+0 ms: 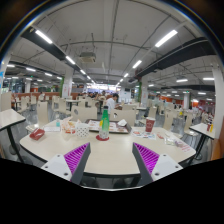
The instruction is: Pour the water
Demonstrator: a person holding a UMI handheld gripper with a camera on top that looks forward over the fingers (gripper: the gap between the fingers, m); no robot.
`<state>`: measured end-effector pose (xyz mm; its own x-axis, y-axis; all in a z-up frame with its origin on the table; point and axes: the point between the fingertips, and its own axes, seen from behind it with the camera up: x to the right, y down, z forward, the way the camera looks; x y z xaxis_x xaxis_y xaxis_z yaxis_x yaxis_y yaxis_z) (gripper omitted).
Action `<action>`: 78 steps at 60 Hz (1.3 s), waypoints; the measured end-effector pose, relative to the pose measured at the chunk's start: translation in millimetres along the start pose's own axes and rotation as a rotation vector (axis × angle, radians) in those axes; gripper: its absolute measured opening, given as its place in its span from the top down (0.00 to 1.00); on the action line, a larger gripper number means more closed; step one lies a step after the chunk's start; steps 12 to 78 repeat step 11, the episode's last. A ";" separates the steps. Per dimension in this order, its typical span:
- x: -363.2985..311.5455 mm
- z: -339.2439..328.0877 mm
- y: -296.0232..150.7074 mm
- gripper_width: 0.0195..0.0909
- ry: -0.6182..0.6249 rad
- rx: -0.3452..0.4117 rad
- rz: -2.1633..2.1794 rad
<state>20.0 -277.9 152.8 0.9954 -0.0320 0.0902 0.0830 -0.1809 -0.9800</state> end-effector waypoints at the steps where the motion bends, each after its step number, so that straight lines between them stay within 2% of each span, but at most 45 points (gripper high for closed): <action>1: -0.5 1.3 0.6 0.08 0.001 0.000 -0.001; 8: 0.9 -6.4 -3.7 0.07 0.014 0.021 -0.021; 78: 1.0 -6.7 -2.9 0.08 0.012 0.020 -0.016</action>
